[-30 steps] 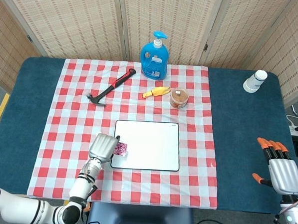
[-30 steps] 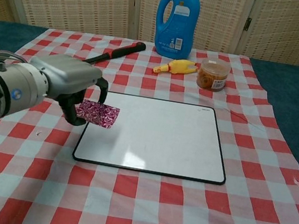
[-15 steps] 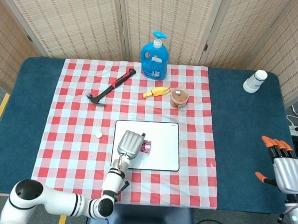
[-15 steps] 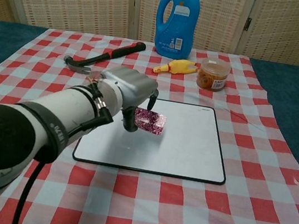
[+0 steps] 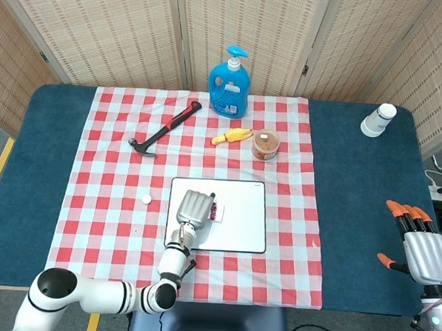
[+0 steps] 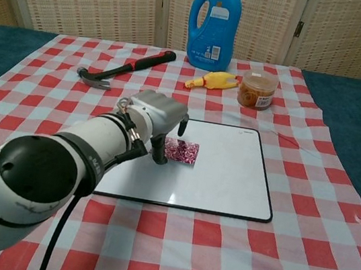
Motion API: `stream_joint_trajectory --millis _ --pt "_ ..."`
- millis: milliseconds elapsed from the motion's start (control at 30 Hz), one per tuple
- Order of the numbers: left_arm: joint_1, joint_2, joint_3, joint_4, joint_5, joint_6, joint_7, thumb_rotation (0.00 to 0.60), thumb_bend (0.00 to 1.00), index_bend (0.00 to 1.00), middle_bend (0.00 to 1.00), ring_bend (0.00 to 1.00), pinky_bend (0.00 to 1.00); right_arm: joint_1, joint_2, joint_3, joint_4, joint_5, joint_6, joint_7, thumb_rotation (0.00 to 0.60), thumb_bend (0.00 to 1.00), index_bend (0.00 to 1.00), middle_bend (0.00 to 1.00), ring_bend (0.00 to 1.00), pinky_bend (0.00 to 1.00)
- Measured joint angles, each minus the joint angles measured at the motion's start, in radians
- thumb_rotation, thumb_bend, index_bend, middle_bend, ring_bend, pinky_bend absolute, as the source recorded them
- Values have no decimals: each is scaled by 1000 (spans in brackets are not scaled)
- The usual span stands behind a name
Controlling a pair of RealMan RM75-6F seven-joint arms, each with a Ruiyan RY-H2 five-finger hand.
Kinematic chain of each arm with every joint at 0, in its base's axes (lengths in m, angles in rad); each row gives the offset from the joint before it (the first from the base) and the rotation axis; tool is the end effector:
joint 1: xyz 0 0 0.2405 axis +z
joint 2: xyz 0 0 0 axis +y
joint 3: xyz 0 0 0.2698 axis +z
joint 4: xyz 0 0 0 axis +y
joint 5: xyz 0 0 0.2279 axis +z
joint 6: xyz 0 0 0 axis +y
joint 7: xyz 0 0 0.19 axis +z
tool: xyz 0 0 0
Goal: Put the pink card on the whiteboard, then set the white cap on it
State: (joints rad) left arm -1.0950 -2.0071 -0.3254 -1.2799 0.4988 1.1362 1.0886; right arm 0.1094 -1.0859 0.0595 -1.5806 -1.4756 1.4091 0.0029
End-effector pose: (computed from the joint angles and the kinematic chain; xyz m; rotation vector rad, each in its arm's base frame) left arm -0.0269 0.3983 -0.1642 -1.8711 -0.7824 -0.5842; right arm -0.3432 -0.2406 0.1548 1.4244 -0.8997 0.8288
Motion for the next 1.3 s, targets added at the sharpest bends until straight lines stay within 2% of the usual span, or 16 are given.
stream_joint_trajectory --millis 200,400,633,733,900,1300 --pt "10 8 9 -4 21 4 -13 600 228 281 993 1000 1000 -2 1 3 1 7 3 3 600 15 15 121 77 132" --pt "38 119 19 -75 18 29 11 600 266 307 996 1000 1000 -3 1 1 0 0 7 0 600 15 15 122 77 132" --pt "57 271 19 -201 -44 38 63 600 274 333 999 1000 1000 0 -5 4 1 10 0 -13 600 16 15 122 77 132" --pt "65 308 33 -236 -73 38 74 600 273 344 999 1000 1000 2 -8 3 0 11 -5 -22 600 15 15 122 77 132" --pt "68 323 62 -237 -90 26 72 600 274 370 999 1000 1000 5 -13 2 1 13 -12 -34 600 15 15 122 77 132" --pt "61 317 111 -162 -109 -23 49 600 275 404 999 1000 1000 13 -18 5 6 27 -27 -41 600 15 15 122 77 132"
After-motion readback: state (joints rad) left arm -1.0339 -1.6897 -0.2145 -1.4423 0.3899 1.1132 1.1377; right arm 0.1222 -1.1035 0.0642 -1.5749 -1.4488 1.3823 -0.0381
